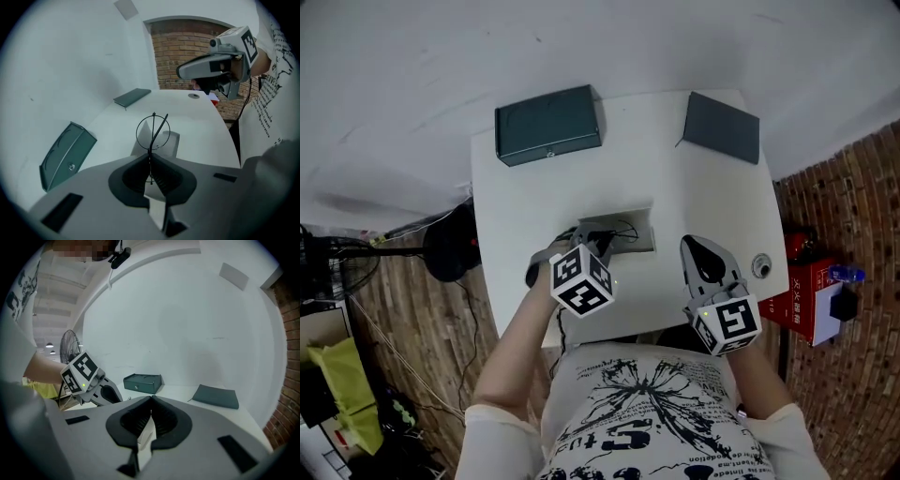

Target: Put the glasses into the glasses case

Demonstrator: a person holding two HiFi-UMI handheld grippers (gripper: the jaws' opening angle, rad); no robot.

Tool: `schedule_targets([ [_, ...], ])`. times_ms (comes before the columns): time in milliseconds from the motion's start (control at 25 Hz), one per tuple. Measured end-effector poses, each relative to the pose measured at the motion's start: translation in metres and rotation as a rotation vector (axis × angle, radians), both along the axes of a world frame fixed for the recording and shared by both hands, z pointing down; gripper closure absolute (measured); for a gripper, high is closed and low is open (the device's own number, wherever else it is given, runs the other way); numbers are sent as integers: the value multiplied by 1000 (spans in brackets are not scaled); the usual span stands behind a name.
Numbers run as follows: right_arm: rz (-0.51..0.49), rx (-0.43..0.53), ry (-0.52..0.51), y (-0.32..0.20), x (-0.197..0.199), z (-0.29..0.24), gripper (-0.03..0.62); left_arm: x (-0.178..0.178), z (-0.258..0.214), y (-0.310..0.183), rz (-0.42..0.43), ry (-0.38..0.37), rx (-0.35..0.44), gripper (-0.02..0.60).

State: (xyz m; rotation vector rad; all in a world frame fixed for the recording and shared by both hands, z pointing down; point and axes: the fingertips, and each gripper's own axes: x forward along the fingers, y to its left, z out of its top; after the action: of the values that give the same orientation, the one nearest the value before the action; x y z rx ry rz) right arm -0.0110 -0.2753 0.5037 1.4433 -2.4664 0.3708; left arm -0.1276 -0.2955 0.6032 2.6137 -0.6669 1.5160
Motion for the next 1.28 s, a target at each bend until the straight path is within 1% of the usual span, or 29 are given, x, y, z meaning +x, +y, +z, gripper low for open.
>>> schedule_targets([
  [160, 20, -20, 5, 0, -1, 8, 579, 3, 22, -1, 70, -53, -74, 558],
  [240, 29, -29, 6, 1, 0, 12, 579, 5, 28, -3, 96, -76, -95, 558],
  [400, 38, -45, 17, 3, 2, 18, 579, 12, 38, -3, 154, -149, -126, 558],
  [520, 41, -53, 25, 4, 2, 21, 580, 14, 49, 0, 182, -190, -175, 558],
  [640, 39, -56, 32, 3, 4, 23, 580, 16, 57, 5, 200, -212, -217, 558],
  [880, 52, -67, 35, 3, 11, 26, 579, 22, 62, 16, 216, -207, -262, 558],
  [1080, 45, -68, 41, 1, 11, 28, 580, 23, 63, 21, 248, -217, -273, 558],
  [1200, 42, -69, 46, 0, 12, 28, 579, 23, 63, 21, 235, -215, -273, 557],
  [1280, 43, -68, 48, -1, 13, 27, 580, 25, 61, 21, 228, -199, -269, 549],
])
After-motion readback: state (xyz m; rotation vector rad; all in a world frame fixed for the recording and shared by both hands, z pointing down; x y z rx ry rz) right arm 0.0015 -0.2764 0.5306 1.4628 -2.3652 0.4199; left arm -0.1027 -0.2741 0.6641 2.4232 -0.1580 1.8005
